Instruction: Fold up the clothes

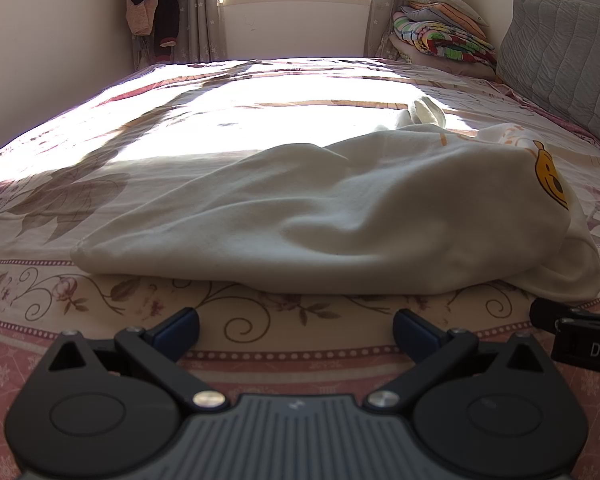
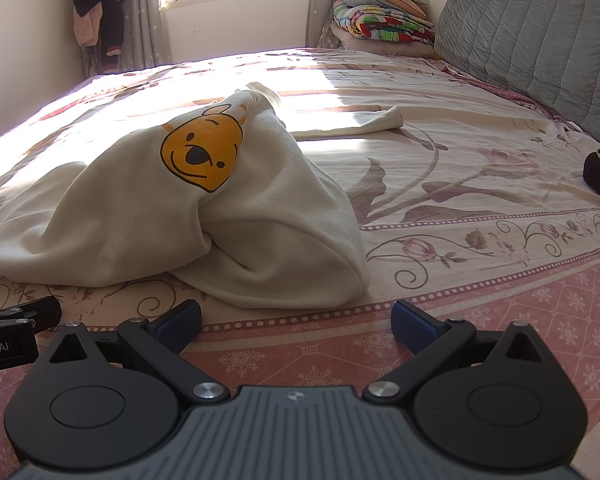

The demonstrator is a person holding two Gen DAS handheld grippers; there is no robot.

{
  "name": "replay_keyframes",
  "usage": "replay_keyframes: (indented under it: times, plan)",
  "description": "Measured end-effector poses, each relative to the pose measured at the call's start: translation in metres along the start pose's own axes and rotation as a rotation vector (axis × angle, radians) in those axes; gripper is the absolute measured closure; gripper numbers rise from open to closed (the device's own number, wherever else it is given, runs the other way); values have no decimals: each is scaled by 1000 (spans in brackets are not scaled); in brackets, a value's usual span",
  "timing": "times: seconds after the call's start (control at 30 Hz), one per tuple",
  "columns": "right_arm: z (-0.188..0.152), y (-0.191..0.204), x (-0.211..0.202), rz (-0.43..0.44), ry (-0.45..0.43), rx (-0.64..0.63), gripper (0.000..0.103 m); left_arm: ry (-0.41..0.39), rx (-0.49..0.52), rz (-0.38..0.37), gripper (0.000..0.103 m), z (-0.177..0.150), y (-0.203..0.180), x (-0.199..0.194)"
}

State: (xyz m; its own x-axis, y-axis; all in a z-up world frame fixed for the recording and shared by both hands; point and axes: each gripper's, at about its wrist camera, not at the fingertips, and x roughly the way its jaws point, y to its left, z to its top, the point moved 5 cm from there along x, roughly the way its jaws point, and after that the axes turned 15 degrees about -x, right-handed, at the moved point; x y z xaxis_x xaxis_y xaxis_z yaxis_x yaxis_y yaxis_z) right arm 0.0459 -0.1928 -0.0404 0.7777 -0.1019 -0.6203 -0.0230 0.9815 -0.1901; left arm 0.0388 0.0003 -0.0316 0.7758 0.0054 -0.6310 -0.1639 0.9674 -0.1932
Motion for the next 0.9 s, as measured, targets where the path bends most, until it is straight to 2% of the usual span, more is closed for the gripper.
replay_keyframes:
  times: [0.9]
  plan:
    - [1,0,2,-3,0,4,0,-2,1,7,0,-1,-1,0]
